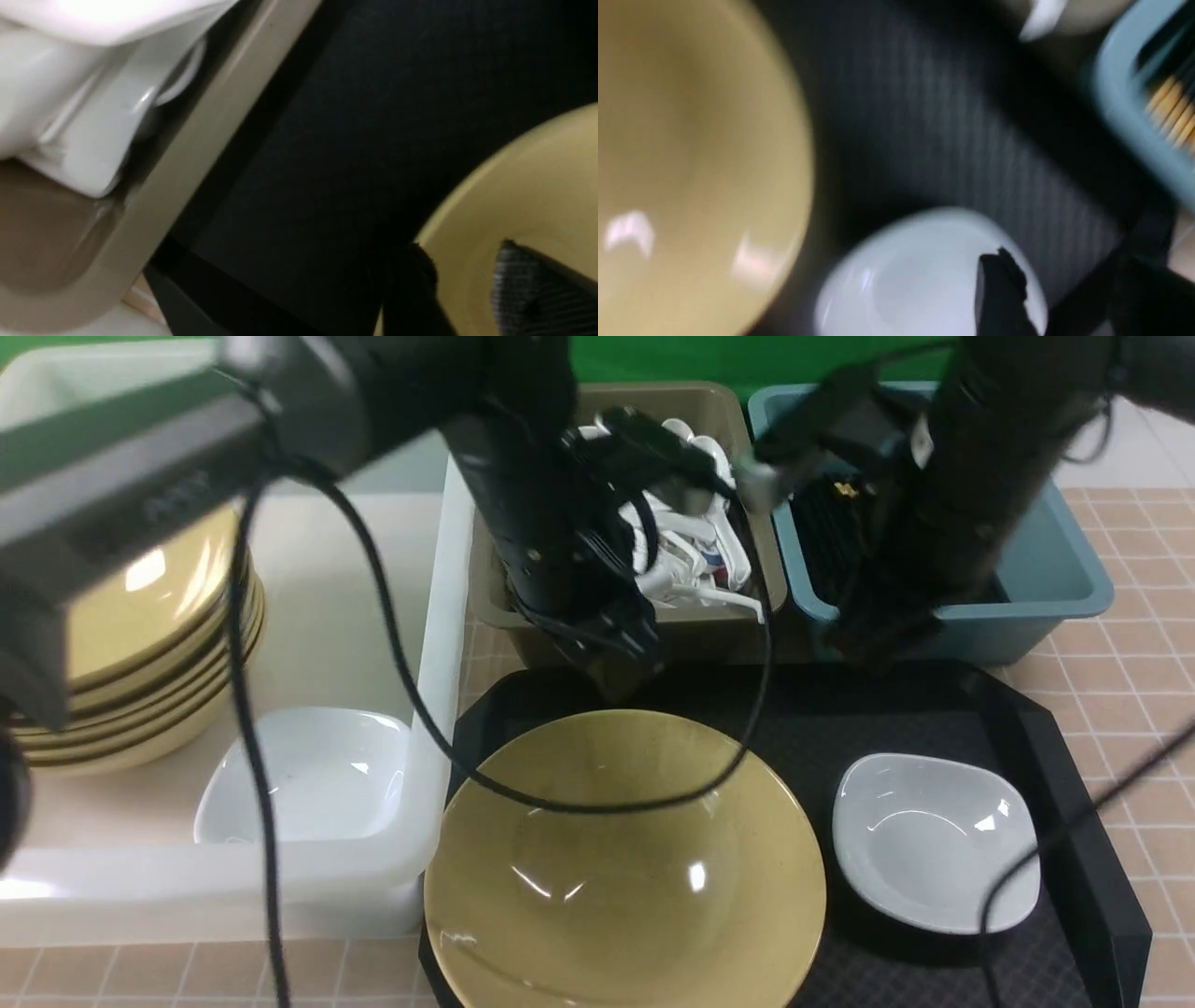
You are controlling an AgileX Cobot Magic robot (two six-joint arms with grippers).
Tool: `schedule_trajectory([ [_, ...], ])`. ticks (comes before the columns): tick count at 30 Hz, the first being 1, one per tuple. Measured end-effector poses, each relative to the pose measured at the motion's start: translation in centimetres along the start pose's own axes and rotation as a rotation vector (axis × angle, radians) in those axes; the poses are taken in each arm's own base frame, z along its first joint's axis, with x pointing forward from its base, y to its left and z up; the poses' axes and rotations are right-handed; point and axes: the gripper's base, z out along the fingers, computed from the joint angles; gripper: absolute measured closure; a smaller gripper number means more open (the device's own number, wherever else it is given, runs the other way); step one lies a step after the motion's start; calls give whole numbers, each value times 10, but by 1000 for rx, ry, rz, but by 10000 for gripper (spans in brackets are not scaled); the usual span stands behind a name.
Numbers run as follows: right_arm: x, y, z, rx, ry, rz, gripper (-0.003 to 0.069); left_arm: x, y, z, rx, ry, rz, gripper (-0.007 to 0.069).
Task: On brown table put chopsticks spoon bowls plates into blue grey white boxes.
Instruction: 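Grasp the large bowl on the tray by its rim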
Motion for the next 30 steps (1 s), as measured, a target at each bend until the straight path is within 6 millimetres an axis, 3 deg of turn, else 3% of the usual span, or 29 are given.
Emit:
schedule_trajectory([
  [4, 25, 7, -6, -6, 25, -3, 373, -4, -2, 19, -13, 28, 23, 207],
  [7, 33, 8, -11, -4, 19, -3, 398, -4, -1, 31, 0, 60, 22, 149],
  [14, 35, 8, -20, 10, -37, -1, 417, -1, 1, 60, 30, 137, 13, 151],
  [17, 34, 8, -21, 12, -46, -1, 417, 2, 1, 69, 45, 171, -11, 209],
  [23, 32, 8, -21, 17, -65, -34, 417, -1, -2, 58, 68, 168, -35, 519],
  [30, 22, 4, -40, 29, -145, -45, 446, -3, 3, 30, 69, 67, -98, 608],
])
